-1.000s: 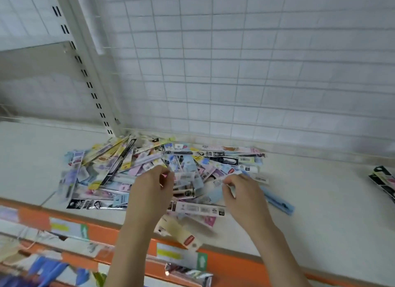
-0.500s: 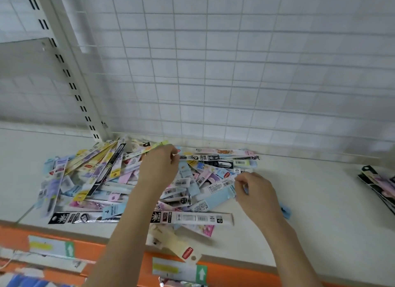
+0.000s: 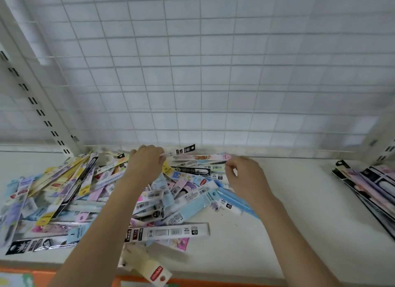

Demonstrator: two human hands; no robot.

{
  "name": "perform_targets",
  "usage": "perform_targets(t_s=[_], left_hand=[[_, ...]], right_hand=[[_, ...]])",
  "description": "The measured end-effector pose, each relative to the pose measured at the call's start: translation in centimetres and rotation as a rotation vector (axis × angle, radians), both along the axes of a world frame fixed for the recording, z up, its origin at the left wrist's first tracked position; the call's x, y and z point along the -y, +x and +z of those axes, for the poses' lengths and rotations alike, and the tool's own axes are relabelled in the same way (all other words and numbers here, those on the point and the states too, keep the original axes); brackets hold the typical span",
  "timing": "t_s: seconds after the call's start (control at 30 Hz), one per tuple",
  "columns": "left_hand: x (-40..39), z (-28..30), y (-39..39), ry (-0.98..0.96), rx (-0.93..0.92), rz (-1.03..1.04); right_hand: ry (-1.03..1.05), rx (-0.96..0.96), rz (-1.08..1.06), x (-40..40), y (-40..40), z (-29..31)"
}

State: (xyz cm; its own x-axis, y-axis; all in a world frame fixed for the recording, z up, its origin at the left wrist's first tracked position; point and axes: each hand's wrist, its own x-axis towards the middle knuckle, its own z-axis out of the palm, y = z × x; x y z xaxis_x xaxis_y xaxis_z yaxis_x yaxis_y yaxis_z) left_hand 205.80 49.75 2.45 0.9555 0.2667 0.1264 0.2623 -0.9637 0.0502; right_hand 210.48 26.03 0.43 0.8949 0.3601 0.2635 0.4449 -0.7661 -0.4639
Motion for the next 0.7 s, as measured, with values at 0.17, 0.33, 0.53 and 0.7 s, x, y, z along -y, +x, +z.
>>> perform_targets(t_s=[0.17, 0.33, 0.53, 0.7], left_hand=[[-0.7, 1.1, -1.3, -0.127, 0.123, 0.010], [-1.6, 1.4, -3.6, -0.130, 0.152, 0.061], [-1.8, 1.6, -6.0, -0.166, 0.187, 0.127], [0.0, 1.6, -6.7, -0.188, 0.242, 0.149]], right_hand=[[-0.162, -0.037, 0.181, -3.1, 3.7, 0.1], [-0.343, -0.117, 0.347, -5.8, 5.5, -0.7], [-0.479, -0.047, 0.345, -6.1, 6.3, -0.5], [-0.458, -0.045, 0.354, -4.8, 5.7, -0.3]])
